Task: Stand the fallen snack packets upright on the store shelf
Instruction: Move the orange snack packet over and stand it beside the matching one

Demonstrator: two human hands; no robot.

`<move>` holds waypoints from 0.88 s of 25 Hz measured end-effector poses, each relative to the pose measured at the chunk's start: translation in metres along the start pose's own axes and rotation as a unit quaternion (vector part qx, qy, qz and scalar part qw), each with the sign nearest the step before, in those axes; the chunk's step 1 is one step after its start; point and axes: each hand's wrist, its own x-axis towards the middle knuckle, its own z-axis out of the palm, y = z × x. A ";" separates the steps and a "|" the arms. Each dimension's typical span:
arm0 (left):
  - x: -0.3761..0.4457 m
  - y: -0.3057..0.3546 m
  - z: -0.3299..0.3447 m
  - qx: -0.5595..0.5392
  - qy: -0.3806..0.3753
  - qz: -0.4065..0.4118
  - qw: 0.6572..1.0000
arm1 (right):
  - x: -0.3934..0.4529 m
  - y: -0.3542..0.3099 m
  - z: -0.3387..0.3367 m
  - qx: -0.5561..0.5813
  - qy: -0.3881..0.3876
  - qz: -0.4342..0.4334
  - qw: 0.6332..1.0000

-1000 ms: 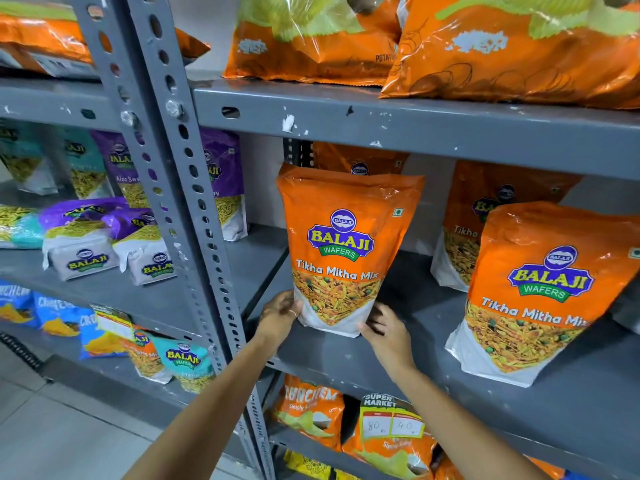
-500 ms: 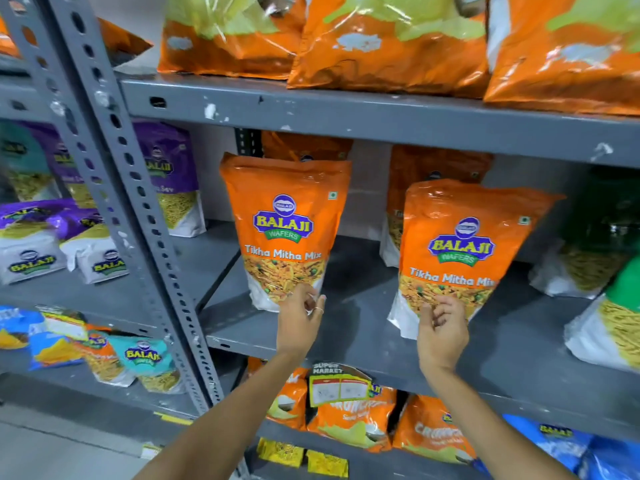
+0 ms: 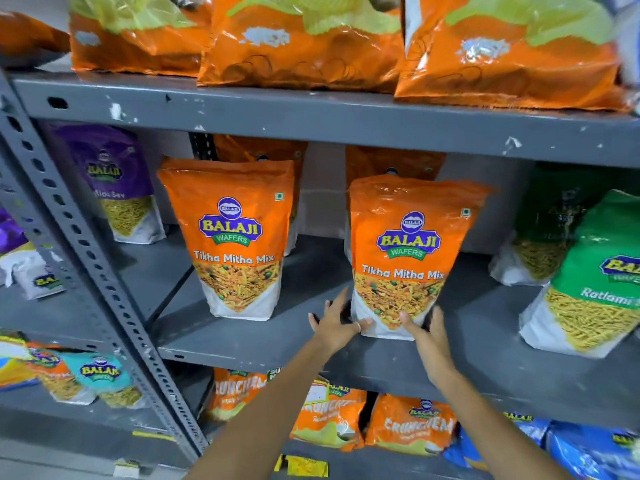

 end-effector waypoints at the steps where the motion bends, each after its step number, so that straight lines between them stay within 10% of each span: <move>1: 0.002 0.002 0.000 -0.005 -0.008 0.001 1.000 | 0.000 -0.001 0.001 0.011 -0.006 0.002 1.000; 22: 0.002 -0.008 0.004 -0.100 0.051 -0.015 0.994 | -0.006 -0.003 0.008 -0.048 0.002 -0.013 0.999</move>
